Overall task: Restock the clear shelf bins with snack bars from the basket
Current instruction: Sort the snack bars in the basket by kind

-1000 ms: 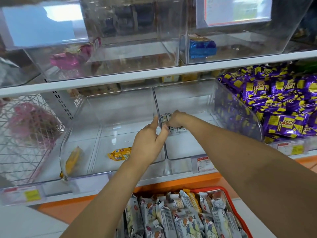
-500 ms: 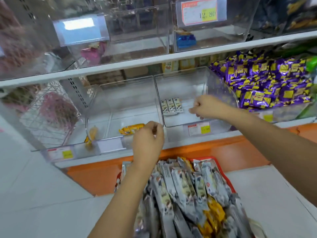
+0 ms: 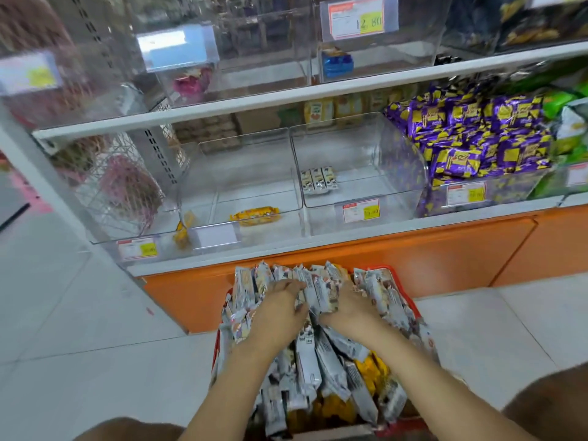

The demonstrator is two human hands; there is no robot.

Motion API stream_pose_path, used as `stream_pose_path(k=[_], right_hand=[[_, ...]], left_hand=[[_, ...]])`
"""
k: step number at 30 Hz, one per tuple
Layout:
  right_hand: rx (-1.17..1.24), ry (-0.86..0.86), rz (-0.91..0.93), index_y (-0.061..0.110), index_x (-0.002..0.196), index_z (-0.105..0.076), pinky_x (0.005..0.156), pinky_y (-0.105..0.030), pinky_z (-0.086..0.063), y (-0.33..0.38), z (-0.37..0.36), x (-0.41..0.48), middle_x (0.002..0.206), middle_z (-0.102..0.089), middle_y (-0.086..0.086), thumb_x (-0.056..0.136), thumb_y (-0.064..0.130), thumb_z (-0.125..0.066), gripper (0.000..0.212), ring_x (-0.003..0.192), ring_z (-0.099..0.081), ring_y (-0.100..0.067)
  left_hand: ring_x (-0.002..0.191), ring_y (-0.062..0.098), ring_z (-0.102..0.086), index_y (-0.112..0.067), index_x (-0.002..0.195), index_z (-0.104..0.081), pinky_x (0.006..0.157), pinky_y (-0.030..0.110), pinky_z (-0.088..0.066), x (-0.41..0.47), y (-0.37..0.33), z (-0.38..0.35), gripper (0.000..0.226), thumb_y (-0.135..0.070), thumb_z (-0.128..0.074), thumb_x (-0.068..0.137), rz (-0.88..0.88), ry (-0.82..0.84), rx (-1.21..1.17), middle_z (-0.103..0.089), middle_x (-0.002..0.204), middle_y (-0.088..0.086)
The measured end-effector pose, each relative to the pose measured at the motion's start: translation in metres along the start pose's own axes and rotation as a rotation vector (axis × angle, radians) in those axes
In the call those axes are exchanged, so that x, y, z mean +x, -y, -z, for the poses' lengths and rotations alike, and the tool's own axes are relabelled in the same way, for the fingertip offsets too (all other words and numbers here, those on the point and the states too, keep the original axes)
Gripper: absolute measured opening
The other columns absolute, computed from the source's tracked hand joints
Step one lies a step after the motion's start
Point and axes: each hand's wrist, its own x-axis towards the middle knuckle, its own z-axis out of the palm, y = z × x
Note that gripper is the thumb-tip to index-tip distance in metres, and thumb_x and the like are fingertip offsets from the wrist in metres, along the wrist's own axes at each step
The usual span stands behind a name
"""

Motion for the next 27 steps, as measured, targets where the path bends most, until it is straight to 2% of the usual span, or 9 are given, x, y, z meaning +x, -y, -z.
stream_pose_path(k=[5, 6, 8, 9, 10, 13, 17, 20, 27], right_hand=[[0.085, 0.059, 0.033, 0.009, 0.151, -0.005, 0.098, -0.033, -0.043, 0.000, 0.008, -0.008, 0.148, -0.038, -0.011, 0.092, 0.044, -0.057, 0.086, 0.126, -0.048, -0.027], [0.107, 0.065, 0.044, 0.010, 0.150, -0.010, 0.094, -0.031, -0.043, -0.001, 0.010, -0.008, 0.144, -0.042, -0.009, 0.093, 0.044, -0.055, 0.080, 0.122, -0.051, -0.024], [0.156, 0.056, 0.059, 0.012, 0.142, -0.026, 0.077, -0.028, -0.045, -0.001, 0.012, -0.007, 0.118, -0.054, -0.001, 0.093, 0.042, -0.056, 0.065, 0.097, -0.057, -0.015], [0.179, 0.052, 0.060, 0.013, 0.138, -0.031, 0.072, -0.026, -0.043, 0.001, 0.014, -0.006, 0.109, -0.052, 0.001, 0.093, 0.041, -0.057, 0.060, 0.089, -0.054, -0.012], [0.211, 0.052, 0.058, 0.014, 0.137, -0.033, 0.074, -0.026, -0.042, 0.003, 0.015, -0.004, 0.113, -0.051, 0.000, 0.092, 0.039, -0.059, 0.058, 0.090, -0.051, -0.012], [0.300, 0.054, 0.050, 0.015, 0.137, -0.035, 0.086, -0.028, -0.040, 0.005, 0.016, 0.004, 0.135, -0.046, -0.004, 0.088, 0.035, -0.065, 0.061, 0.103, -0.046, -0.015], [0.390, 0.044, 0.021, 0.017, 0.136, -0.033, 0.088, -0.028, -0.037, -0.001, 0.018, 0.007, 0.139, -0.040, -0.006, 0.084, 0.030, -0.071, 0.066, 0.109, -0.042, -0.017], [0.489, 0.017, -0.044, 0.011, 0.145, -0.024, 0.100, -0.036, -0.038, -0.007, 0.023, 0.009, 0.149, -0.032, -0.008, 0.082, 0.027, -0.073, 0.082, 0.130, -0.040, -0.026], [0.291, 0.120, -0.053, 0.009, 0.152, -0.005, 0.105, -0.034, -0.036, 0.008, 0.018, 0.011, 0.158, -0.019, -0.009, 0.081, 0.035, -0.073, 0.102, 0.141, -0.028, -0.027]], left_hand=[[0.131, 0.020, -0.038, -0.020, 0.138, -0.045, 0.105, 0.025, -0.031, 0.001, 0.001, 0.000, 0.043, -0.024, -0.051, 0.096, -0.001, -0.003, 0.002, -0.041, 0.143, 0.003], [0.130, 0.020, -0.039, -0.020, 0.138, -0.045, 0.104, 0.024, -0.030, 0.001, 0.002, -0.001, 0.043, -0.023, -0.052, 0.095, 0.002, -0.003, -0.008, -0.042, 0.142, 0.003], [0.130, 0.018, -0.039, -0.019, 0.138, -0.046, 0.104, 0.023, -0.030, 0.002, 0.002, -0.001, 0.044, -0.023, -0.054, 0.095, 0.015, -0.004, -0.036, -0.043, 0.142, 0.002], [0.131, 0.017, -0.038, -0.020, 0.138, -0.046, 0.104, 0.022, -0.030, 0.002, 0.003, 0.000, 0.045, -0.023, -0.054, 0.094, 0.025, -0.004, -0.052, -0.043, 0.143, 0.002], [0.131, 0.017, -0.038, -0.020, 0.138, -0.046, 0.104, 0.022, -0.030, 0.003, 0.003, 0.000, 0.045, -0.023, -0.055, 0.094, 0.036, -0.005, -0.068, -0.042, 0.143, 0.002], [0.127, 0.017, -0.043, -0.021, 0.138, -0.047, 0.103, 0.021, -0.030, 0.004, 0.004, 0.003, 0.046, -0.023, -0.057, 0.093, 0.064, 0.006, -0.112, -0.042, 0.143, 0.002], [0.129, 0.017, -0.042, -0.022, 0.137, -0.047, 0.105, 0.023, -0.029, 0.006, 0.004, 0.005, 0.045, -0.022, -0.057, 0.093, 0.071, 0.031, -0.129, -0.042, 0.142, 0.002], [0.130, 0.018, -0.041, -0.023, 0.137, -0.047, 0.106, 0.026, -0.031, 0.008, 0.004, 0.007, 0.046, -0.023, -0.058, 0.092, 0.077, 0.053, -0.113, -0.042, 0.143, 0.001], [0.127, 0.018, -0.045, -0.023, 0.137, -0.048, 0.105, 0.030, -0.038, 0.017, -0.003, 0.014, 0.045, -0.025, -0.058, 0.092, 0.099, 0.110, -0.051, -0.045, 0.140, 0.002]])
